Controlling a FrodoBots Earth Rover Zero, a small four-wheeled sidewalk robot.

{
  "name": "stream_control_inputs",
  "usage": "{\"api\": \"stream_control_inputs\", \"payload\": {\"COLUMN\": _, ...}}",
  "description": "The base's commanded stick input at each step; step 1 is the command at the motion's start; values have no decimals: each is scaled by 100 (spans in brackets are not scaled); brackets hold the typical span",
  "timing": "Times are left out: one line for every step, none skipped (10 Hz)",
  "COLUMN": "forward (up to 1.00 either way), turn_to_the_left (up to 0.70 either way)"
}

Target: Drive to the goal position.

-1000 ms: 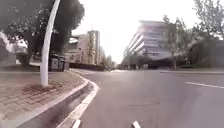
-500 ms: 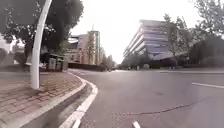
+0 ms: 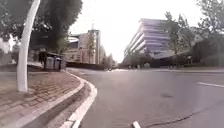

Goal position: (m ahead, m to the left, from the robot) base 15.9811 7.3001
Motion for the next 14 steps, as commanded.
{"api": "stream_control_inputs", "payload": {"forward": 70, "turn_to_the_left": -3}}
{"api": "stream_control_inputs", "payload": {"forward": 70, "turn_to_the_left": -4}}
{"api": "stream_control_inputs", "payload": {"forward": 70, "turn_to_the_left": 0}}
{"api": "stream_control_inputs", "payload": {"forward": 70, "turn_to_the_left": 0}}
{"api": "stream_control_inputs", "payload": {"forward": 70, "turn_to_the_left": 0}}
{"api": "stream_control_inputs", "payload": {"forward": 70, "turn_to_the_left": 0}}
{"api": "stream_control_inputs", "payload": {"forward": 70, "turn_to_the_left": 0}}
{"api": "stream_control_inputs", "payload": {"forward": 70, "turn_to_the_left": 0}}
{"api": "stream_control_inputs", "payload": {"forward": 70, "turn_to_the_left": 0}}
{"api": "stream_control_inputs", "payload": {"forward": 70, "turn_to_the_left": 0}}
{"api": "stream_control_inputs", "payload": {"forward": 70, "turn_to_the_left": 0}}
{"api": "stream_control_inputs", "payload": {"forward": 70, "turn_to_the_left": 0}}
{"api": "stream_control_inputs", "payload": {"forward": 70, "turn_to_the_left": 0}}
{"api": "stream_control_inputs", "payload": {"forward": 70, "turn_to_the_left": 0}}
